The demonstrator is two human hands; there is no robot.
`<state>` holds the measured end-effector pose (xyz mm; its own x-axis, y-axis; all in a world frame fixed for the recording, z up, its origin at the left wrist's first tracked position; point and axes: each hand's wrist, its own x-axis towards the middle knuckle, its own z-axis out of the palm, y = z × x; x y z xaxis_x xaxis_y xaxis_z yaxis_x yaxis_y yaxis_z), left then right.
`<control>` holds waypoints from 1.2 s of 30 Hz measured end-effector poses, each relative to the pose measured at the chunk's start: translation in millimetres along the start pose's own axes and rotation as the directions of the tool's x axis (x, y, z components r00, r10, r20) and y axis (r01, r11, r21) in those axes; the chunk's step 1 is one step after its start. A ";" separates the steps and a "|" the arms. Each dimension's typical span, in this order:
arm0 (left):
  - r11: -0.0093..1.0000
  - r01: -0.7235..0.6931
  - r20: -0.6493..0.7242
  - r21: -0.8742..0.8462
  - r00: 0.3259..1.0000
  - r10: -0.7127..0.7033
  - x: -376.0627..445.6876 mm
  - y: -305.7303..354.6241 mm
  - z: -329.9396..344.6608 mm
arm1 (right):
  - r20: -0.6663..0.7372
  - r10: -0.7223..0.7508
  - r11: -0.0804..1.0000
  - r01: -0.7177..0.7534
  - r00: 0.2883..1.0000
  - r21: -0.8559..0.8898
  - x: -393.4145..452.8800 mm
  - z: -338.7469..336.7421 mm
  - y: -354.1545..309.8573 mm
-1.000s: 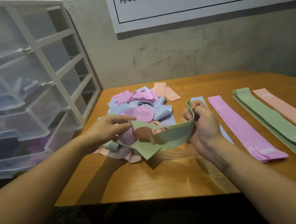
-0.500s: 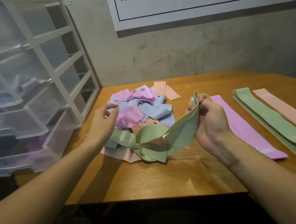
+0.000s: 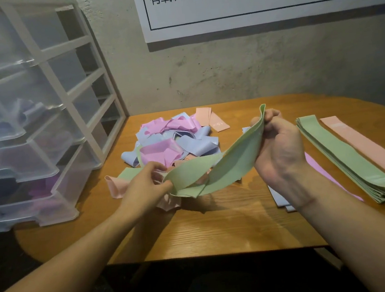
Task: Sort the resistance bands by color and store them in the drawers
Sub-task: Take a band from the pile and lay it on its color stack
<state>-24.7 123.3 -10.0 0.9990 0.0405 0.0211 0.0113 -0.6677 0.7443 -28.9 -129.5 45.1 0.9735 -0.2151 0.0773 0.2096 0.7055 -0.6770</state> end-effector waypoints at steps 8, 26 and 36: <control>0.646 0.282 0.242 -0.709 0.958 -0.152 -4.8 19.6 -17.9 | -0.046 -0.060 0.998 0.060 0.997 0.011 6.2 -8.6 -15.4; 0.491 0.288 0.299 -0.823 0.953 -0.058 -0.9 47.7 -6.7 | -0.149 -0.145 0.970 0.112 0.978 -0.214 15.3 -25.7 -42.3; 0.358 0.314 0.341 -0.879 0.940 0.013 7.4 58.7 8.2 | -0.147 -0.107 0.983 0.083 0.983 -0.162 17.1 -45.5 -68.9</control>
<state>-16.2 78.3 28.4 0.9542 -0.2244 -0.1979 0.2788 0.4269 0.8602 -30.8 -212.5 59.8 0.9215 -0.3863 0.0408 0.2719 0.5663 -0.7781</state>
